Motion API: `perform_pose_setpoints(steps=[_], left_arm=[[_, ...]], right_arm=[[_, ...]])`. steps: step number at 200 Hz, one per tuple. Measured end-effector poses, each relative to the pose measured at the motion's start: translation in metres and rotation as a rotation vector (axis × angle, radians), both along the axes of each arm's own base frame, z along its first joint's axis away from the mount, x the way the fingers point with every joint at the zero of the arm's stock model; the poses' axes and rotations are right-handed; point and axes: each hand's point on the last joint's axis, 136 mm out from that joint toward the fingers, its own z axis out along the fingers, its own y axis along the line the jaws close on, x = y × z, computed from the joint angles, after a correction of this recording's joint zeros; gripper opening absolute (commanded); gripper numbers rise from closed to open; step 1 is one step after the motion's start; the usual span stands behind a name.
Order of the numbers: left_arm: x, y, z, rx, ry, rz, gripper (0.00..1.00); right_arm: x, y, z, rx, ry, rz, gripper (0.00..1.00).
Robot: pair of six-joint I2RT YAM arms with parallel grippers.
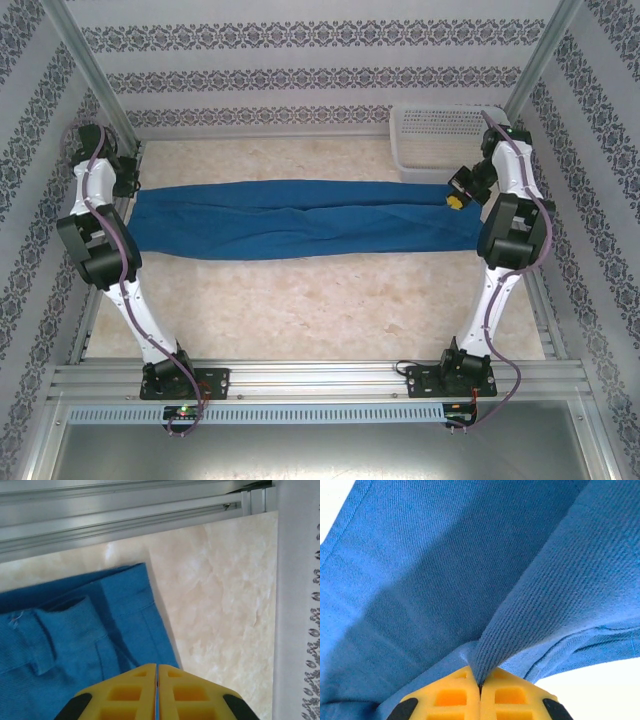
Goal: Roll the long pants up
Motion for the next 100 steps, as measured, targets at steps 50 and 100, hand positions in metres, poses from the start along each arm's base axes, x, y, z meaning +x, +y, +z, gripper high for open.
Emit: perform_pose_setpoints(steps=[50,100], left_arm=[[0.010,0.002,0.006,0.009,-0.020,-0.020,0.62],[-0.026,-0.036,0.021,0.016,-0.002,-0.102,1.00]], right_arm=[[0.016,-0.005,0.005,-0.051,-0.032,0.019,0.98],[0.005,0.033,0.071,-0.290,-0.257,0.280,0.89]])
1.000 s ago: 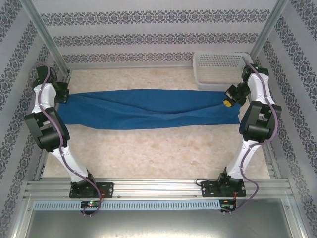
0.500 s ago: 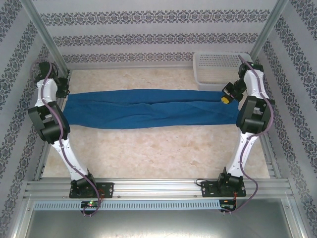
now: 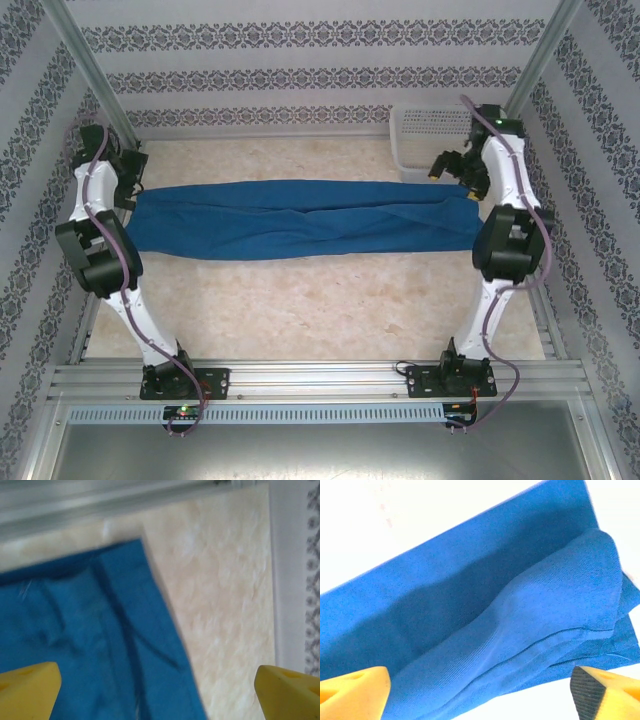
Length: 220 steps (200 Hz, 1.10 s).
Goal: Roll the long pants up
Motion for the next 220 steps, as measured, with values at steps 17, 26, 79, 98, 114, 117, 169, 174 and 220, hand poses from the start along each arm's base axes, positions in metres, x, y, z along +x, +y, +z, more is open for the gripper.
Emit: perform_pose_setpoints(steps=[17,26,79,98,114,117,169,174,220], left_arm=[[-0.022,-0.030,0.012,0.016,-0.007,-0.057,0.56],[-0.034,-0.047,0.015,0.024,-0.010,-0.089,0.09],[-0.106,-0.103,-0.031,0.024,0.084,-0.182,0.00],[-0.113,-0.104,-0.050,0.016,0.139,-0.187,0.00],[-0.109,-0.103,-0.060,0.024,0.167,-0.200,0.00],[-0.108,-0.102,-0.061,0.026,0.173,-0.200,0.00],[-0.070,-0.090,-0.083,0.022,0.211,-0.208,0.00],[-0.067,-0.089,-0.086,0.021,0.214,-0.208,0.00],[-0.047,-0.086,-0.120,-0.001,0.273,-0.217,0.00]], right_arm=[[-0.029,0.046,0.027,-0.096,-0.096,0.160,0.55],[-0.046,0.070,0.031,-0.134,-0.128,0.250,0.00],[-0.121,0.082,-0.064,-0.206,0.061,0.334,0.00],[-0.124,0.086,-0.078,-0.239,0.094,0.361,0.00],[-0.117,0.093,-0.081,-0.265,0.083,0.387,0.00],[-0.115,0.094,-0.081,-0.269,0.082,0.391,0.00],[-0.062,0.104,-0.090,-0.337,0.051,0.425,0.00],[-0.057,0.105,-0.090,-0.343,0.047,0.429,0.00],[-0.014,0.109,-0.092,-0.401,0.022,0.458,0.00]])
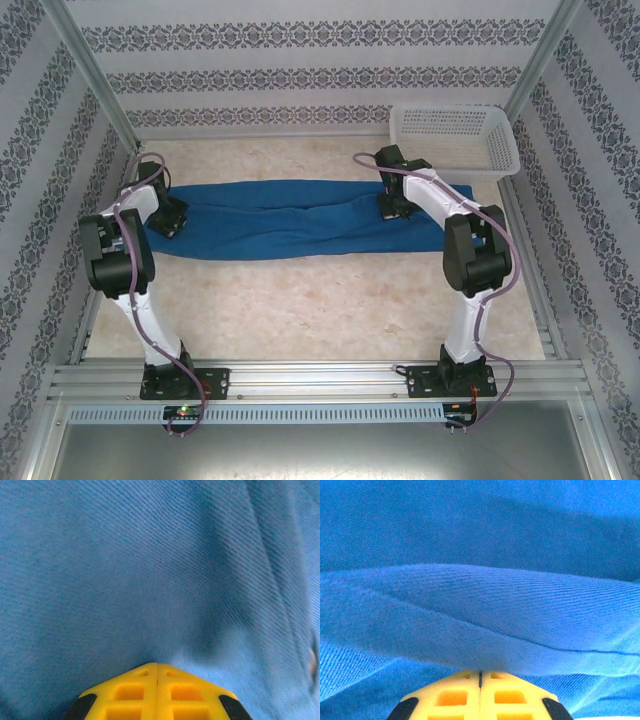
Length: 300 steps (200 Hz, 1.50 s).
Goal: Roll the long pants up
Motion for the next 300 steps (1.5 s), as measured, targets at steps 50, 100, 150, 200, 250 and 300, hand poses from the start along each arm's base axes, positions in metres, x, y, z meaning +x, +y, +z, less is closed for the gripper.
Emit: perform_pose_setpoints(steps=[50,100,150,200,250,300], left_arm=[[0.031,0.010,0.002,0.010,-0.023,0.001,0.00],[0.083,0.028,0.035,0.057,-0.091,-0.007,0.00],[0.078,0.020,0.050,0.028,-0.118,-0.022,0.24],[0.043,-0.002,0.060,-0.032,-0.117,-0.066,1.00],[0.042,-0.007,0.070,-0.039,-0.166,-0.091,1.00],[0.041,-0.002,0.054,-0.010,-0.133,-0.103,1.00]], right_arm=[[0.020,-0.023,-0.004,-0.062,-0.002,-0.032,0.00],[0.056,-0.065,0.035,-0.107,-0.097,-0.112,0.00],[0.020,-0.061,0.034,-0.103,-0.051,-0.123,0.89],[-0.028,-0.093,0.003,-0.204,0.076,-0.157,0.89],[-0.016,-0.115,0.012,-0.336,0.047,-0.145,0.86],[0.011,-0.121,0.010,-0.404,0.033,-0.127,0.84]])
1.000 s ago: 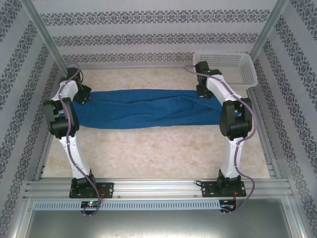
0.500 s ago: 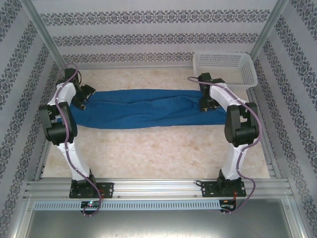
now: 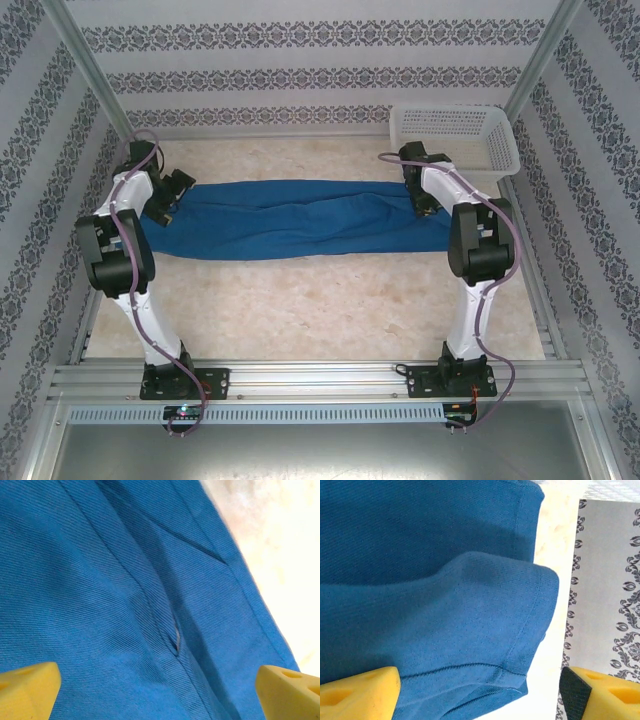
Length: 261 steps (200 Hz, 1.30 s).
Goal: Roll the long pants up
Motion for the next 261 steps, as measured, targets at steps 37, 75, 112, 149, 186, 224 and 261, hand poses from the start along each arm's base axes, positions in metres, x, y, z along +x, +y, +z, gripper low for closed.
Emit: perform_pose_setpoints(steps=[37,75,112,149,186,224,261], left_arm=[[0.027,0.015,-0.022,0.014,0.027,0.014,0.99],[0.033,0.035,-0.025,0.039,0.067,0.064,0.98],[0.016,0.048,-0.020,0.062,0.139,0.127,0.93],[-0.006,0.052,-0.025,0.061,0.228,0.174,0.89],[-0.010,0.064,-0.021,0.090,0.249,0.203,0.77],[0.010,0.082,-0.020,0.113,0.220,0.220,0.59],[0.010,0.087,-0.034,0.107,0.249,0.224,0.84]], right_arm=[[-0.002,0.003,-0.003,0.004,0.009,-0.002,0.83],[-0.018,0.007,-0.021,0.025,0.052,-0.017,0.83],[-0.035,0.012,-0.030,0.052,0.077,-0.026,0.83],[-0.033,0.014,-0.021,0.069,0.047,-0.023,0.83],[-0.032,0.015,-0.018,0.079,0.041,-0.022,0.83],[-0.032,0.017,-0.018,0.093,0.030,-0.036,0.83],[-0.032,0.018,-0.004,0.104,-0.003,-0.038,0.83]])
